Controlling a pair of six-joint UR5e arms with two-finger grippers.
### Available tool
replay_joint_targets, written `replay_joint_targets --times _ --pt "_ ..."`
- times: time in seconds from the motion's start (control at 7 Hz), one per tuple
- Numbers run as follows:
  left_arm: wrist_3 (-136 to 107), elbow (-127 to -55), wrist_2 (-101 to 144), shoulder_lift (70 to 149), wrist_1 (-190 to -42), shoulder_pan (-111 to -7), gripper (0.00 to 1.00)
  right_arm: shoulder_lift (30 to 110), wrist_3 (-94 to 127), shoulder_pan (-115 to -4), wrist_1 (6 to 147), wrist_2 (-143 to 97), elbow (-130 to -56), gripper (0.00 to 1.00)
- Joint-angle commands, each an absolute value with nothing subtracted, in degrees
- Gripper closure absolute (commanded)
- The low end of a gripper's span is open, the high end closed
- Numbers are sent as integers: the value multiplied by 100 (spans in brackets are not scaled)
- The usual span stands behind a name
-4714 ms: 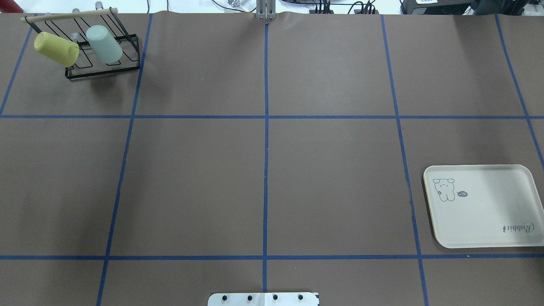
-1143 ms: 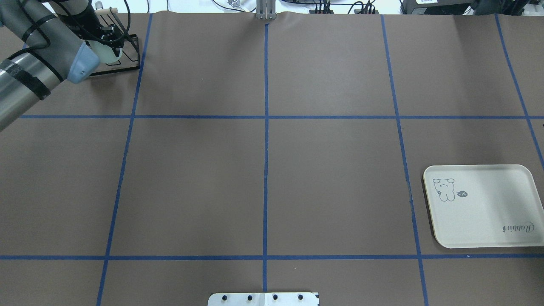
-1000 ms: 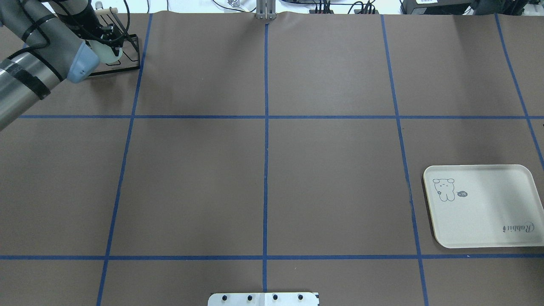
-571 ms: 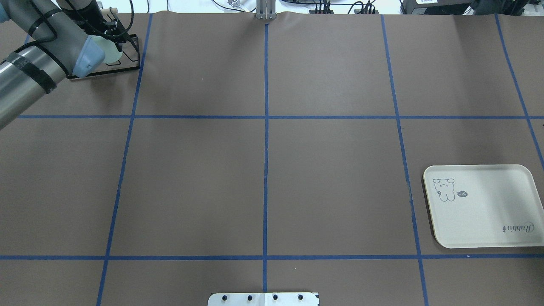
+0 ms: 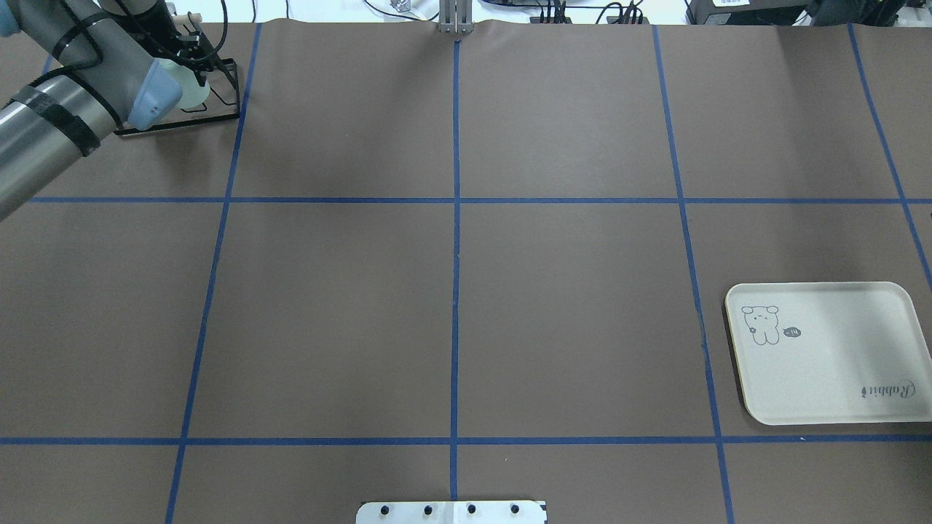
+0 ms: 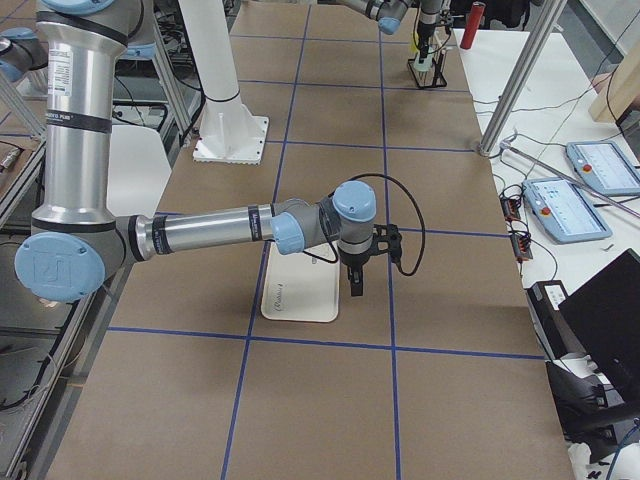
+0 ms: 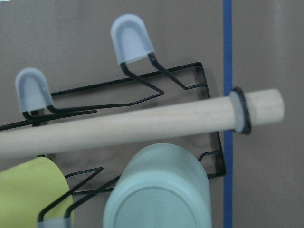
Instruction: Left arm grabs green cup and hands to right arm on tray
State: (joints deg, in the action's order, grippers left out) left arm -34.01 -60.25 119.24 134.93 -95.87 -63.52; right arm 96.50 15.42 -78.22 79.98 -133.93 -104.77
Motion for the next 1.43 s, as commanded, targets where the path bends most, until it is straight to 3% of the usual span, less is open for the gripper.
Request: replay_joint_targets --times 0.0,0.71,1.0,1.14,1.29 --pt "-3401 -5889 11874 13596 -9642 -6363 5 9650 1538 -7822 7998 -13394 -10485 0" --pt "-3322 -5810 11865 13649 -9677 -6434 7 9650 1538 -7822 7998 -13386 -10485 0" --pt "-3331 -5810 11865 13684 -9677 -6442 18 9650 1538 -7822 7998 -13386 -10494 0" --pt "-3331 -5818 11865 13685 -9677 -6460 39 9650 1547 -7822 7998 -13386 -10494 0" --pt "-3322 -5818 11865 13693 -9668 -6495 92 9650 1547 -7822 7998 -13394 -10494 0"
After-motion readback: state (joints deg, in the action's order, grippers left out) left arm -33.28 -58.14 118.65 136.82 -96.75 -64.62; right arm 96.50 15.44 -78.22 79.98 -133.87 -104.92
